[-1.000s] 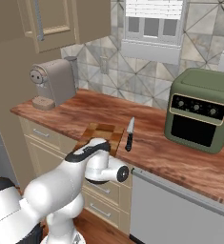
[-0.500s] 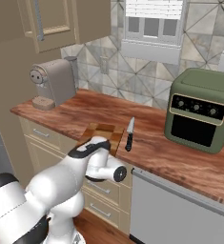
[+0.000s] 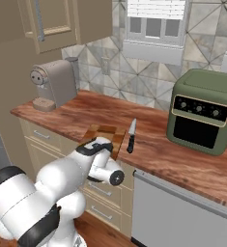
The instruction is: Move the cutting board and knife to the sink. Then move spray from the cabinet to the counter.
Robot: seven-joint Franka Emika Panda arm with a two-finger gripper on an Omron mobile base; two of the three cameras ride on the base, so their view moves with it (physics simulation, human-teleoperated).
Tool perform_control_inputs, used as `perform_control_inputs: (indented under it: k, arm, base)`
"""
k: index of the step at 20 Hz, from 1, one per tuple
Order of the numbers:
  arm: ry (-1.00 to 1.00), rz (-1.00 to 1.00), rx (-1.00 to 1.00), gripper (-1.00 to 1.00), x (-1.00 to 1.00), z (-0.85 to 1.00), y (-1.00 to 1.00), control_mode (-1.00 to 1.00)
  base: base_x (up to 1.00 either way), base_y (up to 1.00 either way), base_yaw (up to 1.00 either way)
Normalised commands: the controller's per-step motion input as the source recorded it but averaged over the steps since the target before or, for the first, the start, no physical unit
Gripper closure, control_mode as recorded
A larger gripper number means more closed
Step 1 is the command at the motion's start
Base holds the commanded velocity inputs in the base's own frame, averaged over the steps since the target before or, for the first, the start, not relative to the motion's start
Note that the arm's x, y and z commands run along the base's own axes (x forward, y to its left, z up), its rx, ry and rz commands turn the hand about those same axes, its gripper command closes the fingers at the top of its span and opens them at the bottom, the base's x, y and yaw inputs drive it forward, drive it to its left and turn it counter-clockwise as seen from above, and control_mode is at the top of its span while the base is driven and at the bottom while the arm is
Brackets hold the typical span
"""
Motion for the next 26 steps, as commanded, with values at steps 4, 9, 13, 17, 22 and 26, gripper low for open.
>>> perform_control_inputs:
  k: [4,9,13,17,22,26]
  arm:
    - [0.0,-0.09,0.0,-1.0,0.1,-0.17,0.0,-1.0]
    - [0.01,-0.09,0.0,-1.0,0.11,-0.17,0.03,-1.0]
    - [0.01,-0.08,0.0,-1.0,0.08,-0.13,0.03,-1.0]
    - [0.0,-0.06,0.0,-1.0,0.03,-0.04,0.0,-1.0]
    - [0.01,-0.05,0.0,-1.0,0.06,-0.03,0.0,-1.0]
    - [0.01,-0.04,0.0,-1.0,0.16,-0.02,0.01,-1.0]
  base:
    - [0.0,0.0,0.0]
    - [0.0,0.0,0.0]
    - [0.0,0.0,0.0]
    - [0.0,0.0,0.0]
    - [0.0,0.0,0.0]
    - [0.0,0.0,0.0]
